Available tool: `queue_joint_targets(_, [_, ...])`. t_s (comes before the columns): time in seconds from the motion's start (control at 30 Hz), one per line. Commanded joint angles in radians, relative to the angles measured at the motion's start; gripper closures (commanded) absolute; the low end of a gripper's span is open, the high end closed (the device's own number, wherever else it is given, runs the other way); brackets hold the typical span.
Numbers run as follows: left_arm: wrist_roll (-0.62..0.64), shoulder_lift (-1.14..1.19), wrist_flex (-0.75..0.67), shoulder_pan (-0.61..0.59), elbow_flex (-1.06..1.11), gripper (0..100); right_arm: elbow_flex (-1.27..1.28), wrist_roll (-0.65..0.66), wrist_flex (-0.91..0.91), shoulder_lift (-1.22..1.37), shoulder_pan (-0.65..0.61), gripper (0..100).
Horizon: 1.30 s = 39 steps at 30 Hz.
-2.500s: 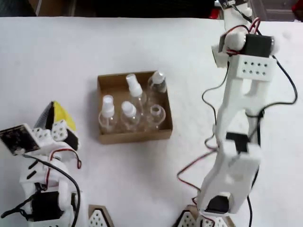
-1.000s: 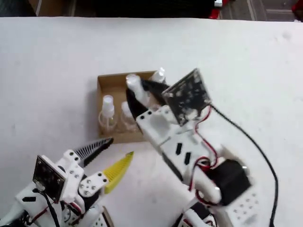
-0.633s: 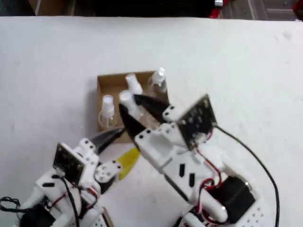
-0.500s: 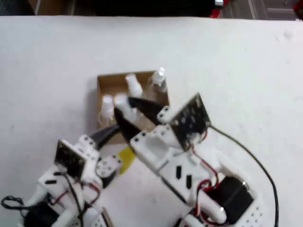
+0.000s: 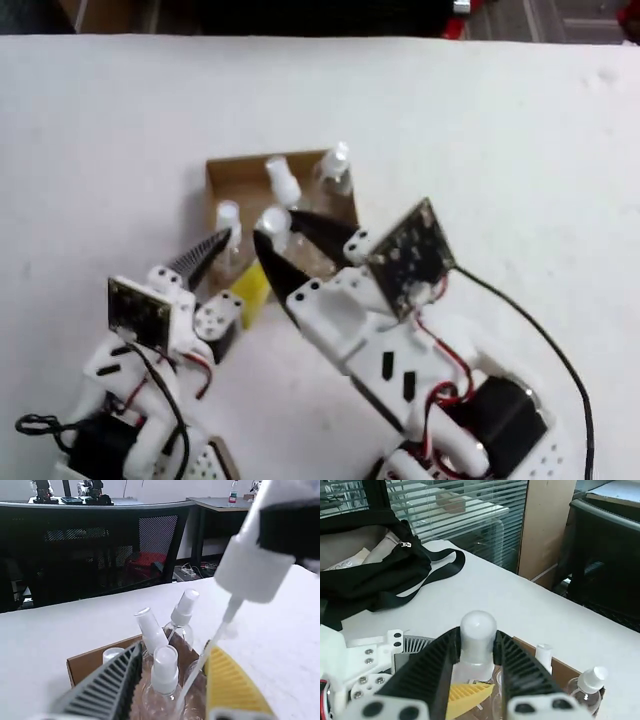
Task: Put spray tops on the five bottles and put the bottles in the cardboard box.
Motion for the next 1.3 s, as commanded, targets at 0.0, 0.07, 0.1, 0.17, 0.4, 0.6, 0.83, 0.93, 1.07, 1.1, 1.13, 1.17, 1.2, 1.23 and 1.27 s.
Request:
queue_joint_targets(0.0, [-0.009,-0.002,-0.014,-0.015,0.003,81,-0.032,0.057,-0.065,0.002,0.082,98.4])
queue_joint_targets(0.07, [-0.015,-0.002,0.015,-0.013,-0.005,81,-0.028,0.086,-0.120,0.002,0.159,98.4])
queue_joint_targets(0.1, [-0.015,-0.002,0.021,-0.012,-0.005,81,-0.031,0.091,-0.140,0.002,0.193,98.4])
queue_joint_targets(0.17, [-0.017,-0.002,0.028,0.002,-0.003,81,-0.038,0.103,-0.154,0.001,0.249,98.4])
queue_joint_targets(0.4, [-0.089,-0.002,0.023,-0.099,0.005,82,0.041,0.129,-0.153,-0.002,0.340,98.4])
queue_joint_targets(0.6, [-0.043,-0.002,0.021,-0.196,0.005,82,0.078,0.097,-0.159,-0.001,0.338,98.4])
queue_joint_targets(0.83, [-0.031,-0.002,0.020,-0.239,0.005,82,0.078,0.023,-0.159,0.001,0.337,98.4])
queue_joint_targets(0.93, [-0.031,-0.002,0.020,-0.239,0.005,82,0.097,0.023,-0.159,0.001,0.337,98.4])
queue_joint_targets(1.07, [-0.031,-0.002,0.020,-0.239,0.005,82,0.150,0.023,-0.173,0.001,0.337,98.4])
queue_joint_targets(1.1, [-0.031,-0.002,0.020,-0.239,0.005,82,0.173,0.023,-0.193,0.001,0.337,98.4])
queue_joint_targets(1.13, [-0.031,-0.002,0.020,-0.239,0.005,82,0.196,0.026,-0.219,-0.004,0.338,98.4])
queue_joint_targets(1.17, [-0.031,-0.002,0.020,-0.239,0.005,82,0.219,0.026,-0.246,-0.008,0.338,98.4])
queue_joint_targets(1.2, [-0.032,-0.002,0.020,-0.239,0.005,82,0.235,0.025,-0.266,-0.008,0.338,98.4])
queue_joint_targets(1.23, [-0.034,-0.002,0.021,-0.239,0.005,82,0.250,0.023,-0.283,-0.008,0.338,98.4])
queue_joint_targets(1.27, [-0.035,-0.002,0.023,-0.239,0.005,82,0.262,0.023,-0.294,-0.008,0.338,98.4])
